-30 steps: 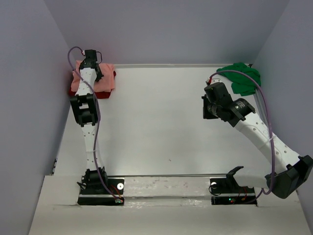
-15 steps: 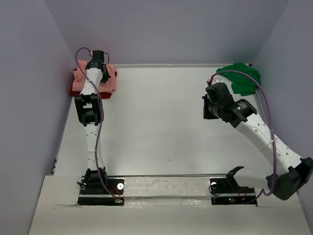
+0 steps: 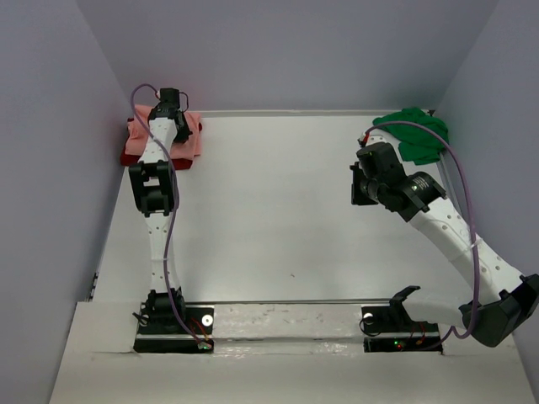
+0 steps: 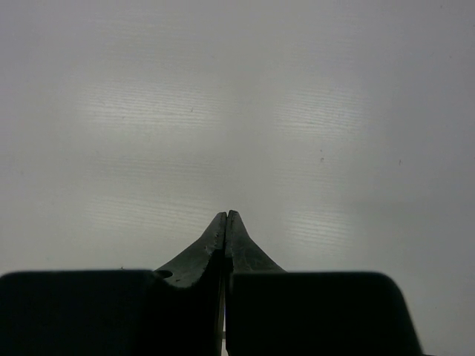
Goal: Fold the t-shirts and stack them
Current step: Put the neatly folded tshirt into the corner of the board with the left arm
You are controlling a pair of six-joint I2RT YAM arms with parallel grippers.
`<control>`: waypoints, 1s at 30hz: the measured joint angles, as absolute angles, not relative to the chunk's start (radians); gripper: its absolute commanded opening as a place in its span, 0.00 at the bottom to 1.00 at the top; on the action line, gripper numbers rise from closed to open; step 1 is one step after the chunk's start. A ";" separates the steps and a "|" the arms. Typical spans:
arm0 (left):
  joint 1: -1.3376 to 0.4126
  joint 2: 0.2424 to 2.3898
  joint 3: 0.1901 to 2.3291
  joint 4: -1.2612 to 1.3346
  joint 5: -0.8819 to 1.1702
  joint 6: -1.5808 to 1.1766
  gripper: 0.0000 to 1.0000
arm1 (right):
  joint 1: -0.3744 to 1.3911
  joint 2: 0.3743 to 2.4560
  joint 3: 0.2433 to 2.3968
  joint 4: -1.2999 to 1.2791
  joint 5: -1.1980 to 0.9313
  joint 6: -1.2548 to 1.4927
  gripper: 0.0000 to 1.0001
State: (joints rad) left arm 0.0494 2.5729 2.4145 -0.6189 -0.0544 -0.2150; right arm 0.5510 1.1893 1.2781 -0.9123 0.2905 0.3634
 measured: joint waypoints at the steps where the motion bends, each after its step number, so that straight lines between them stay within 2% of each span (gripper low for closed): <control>1: 0.048 2.573 2.415 -0.619 -0.049 -0.216 0.00 | 0.551 1.189 1.278 -0.912 0.290 0.363 0.00; 20: -0.065 2.573 2.415 -0.623 0.018 -0.223 0.00 | 0.551 1.177 1.259 -0.912 0.273 0.371 0.00; 23: -0.066 2.573 2.412 -0.622 0.013 -0.226 0.11 | 0.551 1.176 1.254 -0.909 0.271 0.371 0.00; 25: -0.066 2.573 2.400 -0.612 0.011 -0.229 0.25 | 0.551 1.173 1.245 -0.910 0.268 0.371 0.00; 26: -0.066 2.571 2.384 -0.596 0.002 -0.231 0.36 | 0.551 1.173 1.238 -0.909 0.266 0.371 0.00; 27: -0.065 2.567 2.371 -0.586 -0.002 -0.236 0.41 | 0.551 1.173 1.233 -0.908 0.265 0.371 0.00; 30: -0.066 2.535 2.317 -0.547 -0.006 -0.250 0.48 | 0.551 1.173 1.213 -0.905 0.258 0.372 0.00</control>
State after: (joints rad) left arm -0.0658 2.5355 2.3169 -0.5468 -0.0055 -0.2497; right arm 0.5510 1.1728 1.2133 -0.9054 0.2584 0.3717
